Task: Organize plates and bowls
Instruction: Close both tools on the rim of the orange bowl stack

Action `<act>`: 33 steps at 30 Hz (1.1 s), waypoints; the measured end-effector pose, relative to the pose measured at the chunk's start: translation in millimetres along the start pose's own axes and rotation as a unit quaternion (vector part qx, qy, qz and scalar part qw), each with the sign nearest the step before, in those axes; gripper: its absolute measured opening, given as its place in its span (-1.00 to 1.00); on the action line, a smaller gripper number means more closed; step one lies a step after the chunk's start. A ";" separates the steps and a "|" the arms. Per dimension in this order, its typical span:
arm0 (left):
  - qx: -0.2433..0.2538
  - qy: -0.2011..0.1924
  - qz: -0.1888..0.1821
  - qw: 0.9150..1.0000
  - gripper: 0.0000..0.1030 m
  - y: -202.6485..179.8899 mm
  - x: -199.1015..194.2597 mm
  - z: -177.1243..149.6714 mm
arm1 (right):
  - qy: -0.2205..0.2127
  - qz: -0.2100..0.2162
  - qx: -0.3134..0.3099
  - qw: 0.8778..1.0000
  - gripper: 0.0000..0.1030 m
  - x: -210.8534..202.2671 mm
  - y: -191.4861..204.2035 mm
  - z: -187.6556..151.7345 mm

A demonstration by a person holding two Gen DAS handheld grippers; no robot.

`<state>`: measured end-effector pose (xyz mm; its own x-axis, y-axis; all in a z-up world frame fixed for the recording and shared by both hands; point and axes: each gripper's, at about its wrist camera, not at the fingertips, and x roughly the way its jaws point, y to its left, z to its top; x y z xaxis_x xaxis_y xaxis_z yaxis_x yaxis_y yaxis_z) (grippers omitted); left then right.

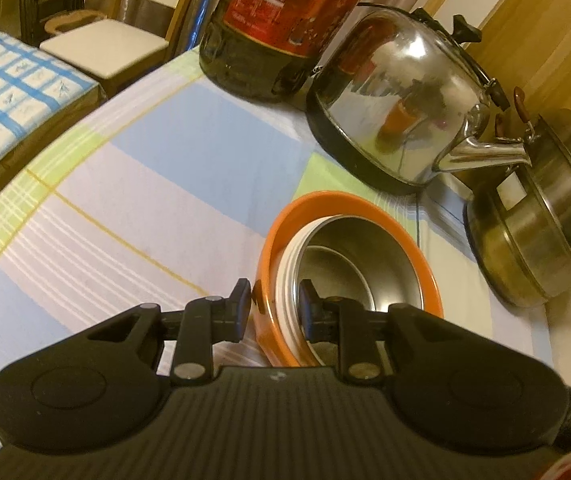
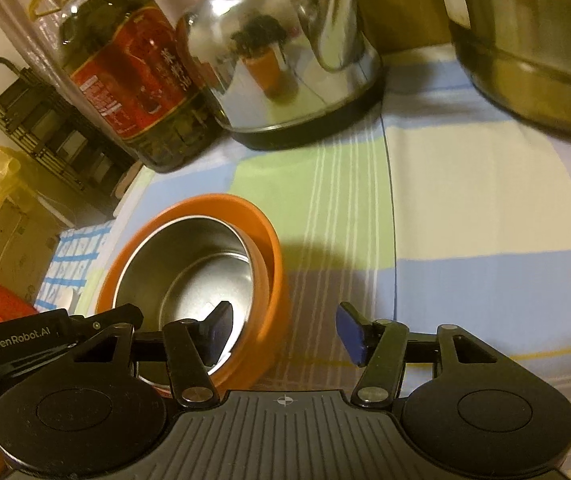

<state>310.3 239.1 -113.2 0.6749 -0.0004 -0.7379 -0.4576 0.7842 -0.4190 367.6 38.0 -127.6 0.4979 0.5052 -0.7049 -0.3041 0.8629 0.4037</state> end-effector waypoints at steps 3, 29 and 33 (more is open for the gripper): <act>-0.004 0.002 0.000 1.000 -0.56 0.4 2.7 -0.4 | 0.002 0.003 0.009 1.000 0.11 3.2 -2.3 -1.0; -0.016 0.004 -0.014 1.000 -0.52 6.4 11.0 -1.6 | 0.005 0.020 0.045 0.999 0.07 16.7 -0.9 -5.1; -0.018 0.004 -0.016 1.000 -0.50 7.6 11.5 -1.1 | 0.008 0.024 0.046 0.999 -0.07 17.3 -0.5 -5.3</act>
<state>313.9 244.4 -125.5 0.6854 -0.0295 -0.7276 -0.4572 0.7602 -0.4615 372.1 46.2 -143.1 0.4709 0.5472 -0.6919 -0.2509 0.8350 0.4896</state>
